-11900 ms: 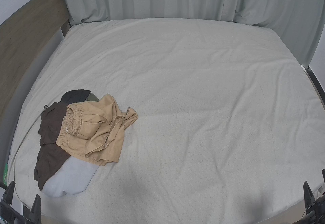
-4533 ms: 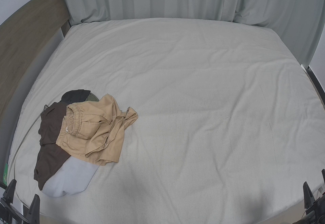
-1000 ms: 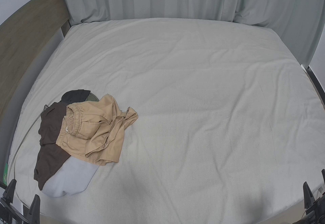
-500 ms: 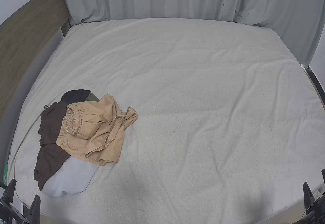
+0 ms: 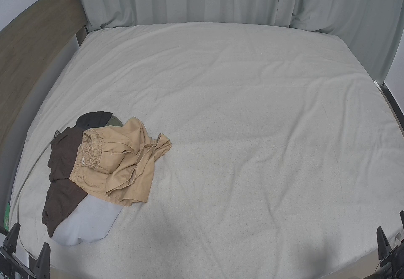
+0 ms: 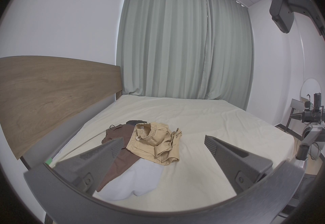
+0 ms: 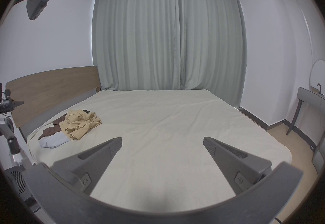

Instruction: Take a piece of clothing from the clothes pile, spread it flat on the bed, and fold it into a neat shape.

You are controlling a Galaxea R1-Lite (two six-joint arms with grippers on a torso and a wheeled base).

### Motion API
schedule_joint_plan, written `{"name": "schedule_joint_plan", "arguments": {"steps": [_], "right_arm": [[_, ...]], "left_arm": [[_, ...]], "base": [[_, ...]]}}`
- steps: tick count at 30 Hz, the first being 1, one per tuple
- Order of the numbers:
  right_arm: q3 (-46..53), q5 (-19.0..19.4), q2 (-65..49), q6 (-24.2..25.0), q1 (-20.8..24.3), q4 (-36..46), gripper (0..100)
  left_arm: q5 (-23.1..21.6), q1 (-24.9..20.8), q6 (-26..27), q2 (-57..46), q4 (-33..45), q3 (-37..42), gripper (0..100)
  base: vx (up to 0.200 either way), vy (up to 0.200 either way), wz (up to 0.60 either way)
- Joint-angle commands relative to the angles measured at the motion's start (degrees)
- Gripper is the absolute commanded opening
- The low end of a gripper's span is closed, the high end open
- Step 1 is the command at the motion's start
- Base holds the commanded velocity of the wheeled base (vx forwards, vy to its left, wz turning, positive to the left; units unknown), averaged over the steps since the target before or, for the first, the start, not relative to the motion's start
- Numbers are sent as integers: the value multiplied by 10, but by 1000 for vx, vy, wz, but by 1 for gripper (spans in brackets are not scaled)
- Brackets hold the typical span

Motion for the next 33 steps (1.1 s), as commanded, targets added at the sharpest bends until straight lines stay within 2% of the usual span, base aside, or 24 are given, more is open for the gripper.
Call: {"name": "schedule_joint_plan", "arguments": {"steps": [1,33], "right_arm": [[10,0,-9,0,0,0,100],[10,0,-9,0,0,0,100]], "left_arm": [[0,0,0,-9,0,10,100],[1,0,7,-9,0,10,100]], "base": [[0,0,0],[0,0,0]]}}
